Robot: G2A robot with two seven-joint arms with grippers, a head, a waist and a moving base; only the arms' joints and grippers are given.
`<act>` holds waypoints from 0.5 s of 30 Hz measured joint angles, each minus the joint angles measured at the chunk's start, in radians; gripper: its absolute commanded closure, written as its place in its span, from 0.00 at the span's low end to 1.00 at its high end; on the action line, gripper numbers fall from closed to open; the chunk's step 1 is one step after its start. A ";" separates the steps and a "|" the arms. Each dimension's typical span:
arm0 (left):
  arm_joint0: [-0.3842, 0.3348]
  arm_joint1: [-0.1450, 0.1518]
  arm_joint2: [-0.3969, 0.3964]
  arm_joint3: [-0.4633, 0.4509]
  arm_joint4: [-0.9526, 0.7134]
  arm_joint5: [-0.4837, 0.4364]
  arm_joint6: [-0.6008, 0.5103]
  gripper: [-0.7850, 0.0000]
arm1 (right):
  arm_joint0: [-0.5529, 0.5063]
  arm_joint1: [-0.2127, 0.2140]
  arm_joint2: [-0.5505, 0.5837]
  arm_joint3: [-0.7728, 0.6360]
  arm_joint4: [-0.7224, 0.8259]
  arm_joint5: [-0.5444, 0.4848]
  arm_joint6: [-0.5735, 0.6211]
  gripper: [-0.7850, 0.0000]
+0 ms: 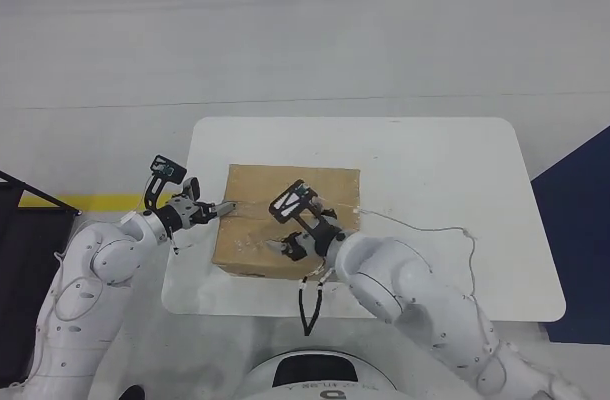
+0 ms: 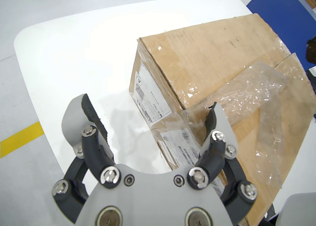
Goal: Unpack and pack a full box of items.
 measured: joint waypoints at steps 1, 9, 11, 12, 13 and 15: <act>0.000 0.000 0.000 0.000 0.000 0.000 0.000 0.00 | 0.005 -0.005 -0.028 0.002 -0.046 0.013 0.003 0.00; 0.000 0.000 0.000 0.000 0.000 0.000 0.000 0.00 | 0.069 -0.057 -0.170 0.081 -0.301 0.127 0.039 0.00; 0.000 0.000 0.000 0.000 0.000 0.000 0.000 0.00 | 0.084 -0.073 -0.198 0.121 -0.354 0.159 0.046 0.00; 0.000 0.000 0.000 0.000 0.000 0.000 0.000 0.00 | 0.089 -0.080 -0.210 0.134 -0.371 0.170 0.051 0.00; 0.000 0.000 0.000 0.000 0.000 0.000 0.000 0.00 | 0.093 -0.087 -0.219 0.144 -0.382 0.179 0.055 0.00; 0.000 0.000 0.000 0.000 0.000 0.000 0.000 0.00 | 0.101 -0.102 -0.233 0.167 -0.389 0.191 0.060 0.00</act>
